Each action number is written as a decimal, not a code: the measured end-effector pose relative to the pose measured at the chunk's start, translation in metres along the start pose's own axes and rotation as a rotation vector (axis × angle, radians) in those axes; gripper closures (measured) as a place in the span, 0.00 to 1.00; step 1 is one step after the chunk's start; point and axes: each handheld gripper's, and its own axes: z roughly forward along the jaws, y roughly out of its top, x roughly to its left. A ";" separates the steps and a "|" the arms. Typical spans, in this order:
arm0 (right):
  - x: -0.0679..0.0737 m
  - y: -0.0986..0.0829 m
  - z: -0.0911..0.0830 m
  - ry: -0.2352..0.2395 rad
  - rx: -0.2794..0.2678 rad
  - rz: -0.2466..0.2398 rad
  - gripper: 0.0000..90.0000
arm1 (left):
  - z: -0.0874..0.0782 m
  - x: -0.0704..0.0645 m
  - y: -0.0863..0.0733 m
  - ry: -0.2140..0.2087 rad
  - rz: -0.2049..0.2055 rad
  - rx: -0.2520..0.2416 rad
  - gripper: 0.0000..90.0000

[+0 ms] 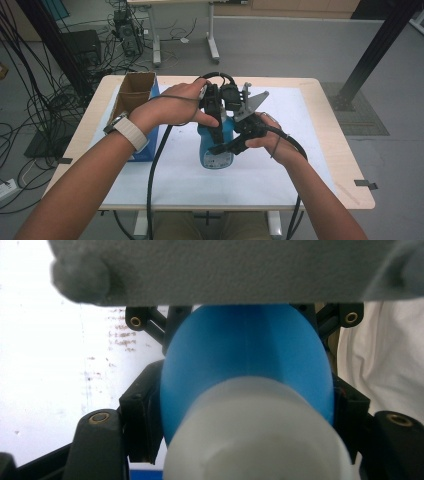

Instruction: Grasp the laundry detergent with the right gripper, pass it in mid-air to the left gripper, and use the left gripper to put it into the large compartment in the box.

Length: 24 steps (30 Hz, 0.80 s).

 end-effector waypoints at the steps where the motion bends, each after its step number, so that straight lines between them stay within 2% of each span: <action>1: 0.000 0.000 0.000 -0.002 0.001 0.000 0.49 | 0.000 0.000 0.000 -0.001 -0.001 -0.002 0.40; 11: 0.000 -0.001 0.002 0.004 0.008 0.007 0.49 | 0.004 0.001 -0.003 -0.021 -0.011 -0.003 0.41; 24: -0.001 -0.002 0.008 0.011 0.019 0.000 0.49 | 0.007 0.002 -0.006 -0.020 -0.024 0.004 0.41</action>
